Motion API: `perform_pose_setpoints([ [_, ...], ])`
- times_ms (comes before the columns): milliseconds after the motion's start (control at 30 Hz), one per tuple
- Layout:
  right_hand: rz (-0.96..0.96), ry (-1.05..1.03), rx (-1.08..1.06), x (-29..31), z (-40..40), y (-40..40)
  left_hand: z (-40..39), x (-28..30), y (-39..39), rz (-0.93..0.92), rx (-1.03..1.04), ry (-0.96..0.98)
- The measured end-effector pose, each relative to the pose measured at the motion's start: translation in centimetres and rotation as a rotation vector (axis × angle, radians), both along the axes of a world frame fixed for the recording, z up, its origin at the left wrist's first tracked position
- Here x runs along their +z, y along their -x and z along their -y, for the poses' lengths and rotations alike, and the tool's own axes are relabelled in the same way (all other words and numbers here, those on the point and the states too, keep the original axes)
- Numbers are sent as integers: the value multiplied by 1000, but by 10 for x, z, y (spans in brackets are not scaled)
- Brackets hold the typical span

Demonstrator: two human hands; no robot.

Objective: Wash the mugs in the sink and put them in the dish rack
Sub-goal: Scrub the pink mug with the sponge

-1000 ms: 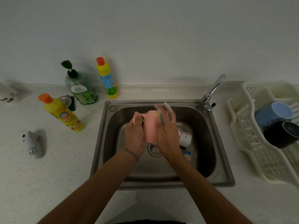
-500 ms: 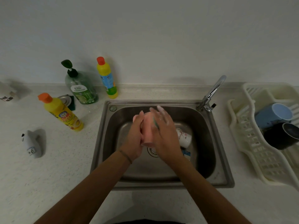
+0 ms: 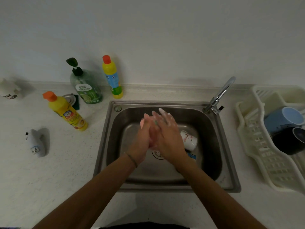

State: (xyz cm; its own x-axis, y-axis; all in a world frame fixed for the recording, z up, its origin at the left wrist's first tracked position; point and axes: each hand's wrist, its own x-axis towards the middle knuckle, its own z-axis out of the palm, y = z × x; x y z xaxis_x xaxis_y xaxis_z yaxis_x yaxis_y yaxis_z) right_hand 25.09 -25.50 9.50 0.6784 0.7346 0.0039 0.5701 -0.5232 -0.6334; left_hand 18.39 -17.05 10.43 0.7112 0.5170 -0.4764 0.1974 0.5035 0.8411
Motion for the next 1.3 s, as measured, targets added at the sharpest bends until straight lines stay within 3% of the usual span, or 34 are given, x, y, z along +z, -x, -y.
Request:
perform_pose_setpoints([
  [67,-235,-95,-154,7,-3,-11,2,1,-2,1,-18,2],
  [367,-415,-248,-236,23,-4,-20,-5,-2,-11,56,68,84],
  [467,-392,-257,-164,23,-3,-16,-2,-7,-9,81,73,141],
  [567,-285,-237,-121,19,0,-4,-6,-7,-9,58,82,76],
  [700,209,100,157,-14,5,20,-14,-4,-11,2,63,-15],
  [767,234,126,137,-16,-1,8,-10,0,-11,-31,51,-43],
  [900,-51,-13,-6,12,-9,-10,0,3,-10,-25,33,-67],
  [1000,0,-86,101,15,2,13,-8,-2,-7,45,69,22],
  [1167,-379,-299,-51,24,11,-4,-8,-13,3,109,-6,351],
  [1300,-351,-449,-68,30,12,2,-3,-20,9,172,-12,557],
])
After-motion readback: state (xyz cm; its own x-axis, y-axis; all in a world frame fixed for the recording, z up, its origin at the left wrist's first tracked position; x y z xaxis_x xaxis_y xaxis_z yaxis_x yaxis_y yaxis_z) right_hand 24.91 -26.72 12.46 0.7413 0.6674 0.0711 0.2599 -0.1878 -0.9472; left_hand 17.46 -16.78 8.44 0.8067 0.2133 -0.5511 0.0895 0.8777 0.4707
